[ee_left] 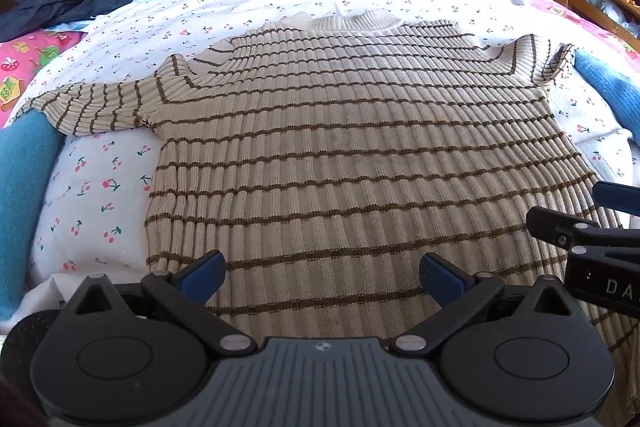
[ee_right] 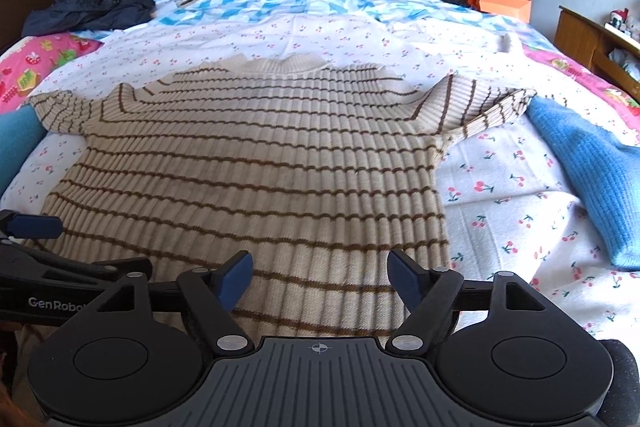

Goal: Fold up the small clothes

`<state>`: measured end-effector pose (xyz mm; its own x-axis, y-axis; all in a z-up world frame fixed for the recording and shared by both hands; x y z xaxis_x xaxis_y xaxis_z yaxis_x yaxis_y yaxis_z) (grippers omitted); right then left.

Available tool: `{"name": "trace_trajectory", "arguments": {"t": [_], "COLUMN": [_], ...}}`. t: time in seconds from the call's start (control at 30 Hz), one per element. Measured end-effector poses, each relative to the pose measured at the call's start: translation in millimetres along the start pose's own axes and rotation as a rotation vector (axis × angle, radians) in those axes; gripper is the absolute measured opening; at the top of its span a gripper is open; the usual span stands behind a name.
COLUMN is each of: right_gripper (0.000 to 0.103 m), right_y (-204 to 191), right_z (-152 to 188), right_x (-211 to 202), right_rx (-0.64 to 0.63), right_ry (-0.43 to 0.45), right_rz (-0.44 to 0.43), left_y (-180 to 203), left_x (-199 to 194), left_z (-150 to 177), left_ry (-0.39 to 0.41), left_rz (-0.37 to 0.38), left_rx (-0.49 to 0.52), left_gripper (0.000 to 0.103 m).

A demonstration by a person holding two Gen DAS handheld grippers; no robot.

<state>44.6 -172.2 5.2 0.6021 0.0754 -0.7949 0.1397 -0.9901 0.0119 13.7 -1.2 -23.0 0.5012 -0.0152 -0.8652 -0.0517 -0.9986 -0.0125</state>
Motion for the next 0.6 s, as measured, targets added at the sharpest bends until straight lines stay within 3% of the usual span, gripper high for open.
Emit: {"name": "trace_trajectory", "arguments": {"t": [0.3, 0.6], "right_gripper": [0.084, 0.085], "right_y": [10.2, 13.6], "right_z": [-2.4, -3.4], "right_x": [1.0, 3.1], "right_rx": [0.043, 0.055], "right_ry": [0.014, 0.014], "right_rz": [0.026, 0.025], "left_y": [5.5, 12.2], "left_x": [2.6, -1.7], "left_z": [1.7, 0.1], "left_ry": [-0.008, 0.017], "left_rz": [-0.01, -0.028], "left_rx": [0.024, 0.054], "left_gripper": [0.103, 0.103]}}
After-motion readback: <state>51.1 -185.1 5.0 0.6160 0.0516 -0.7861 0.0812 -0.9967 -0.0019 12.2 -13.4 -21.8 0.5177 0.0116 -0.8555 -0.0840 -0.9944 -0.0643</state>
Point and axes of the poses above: each gripper's, at about its wrist camera, not at the fingertips, and x roughly the way its jaws point, y to its right, z to its underside, the point moved 3 cm from there along x, roughly the way its jaws point, and after that the axes turned 7 degrees about -y, right-handed, at the moved point
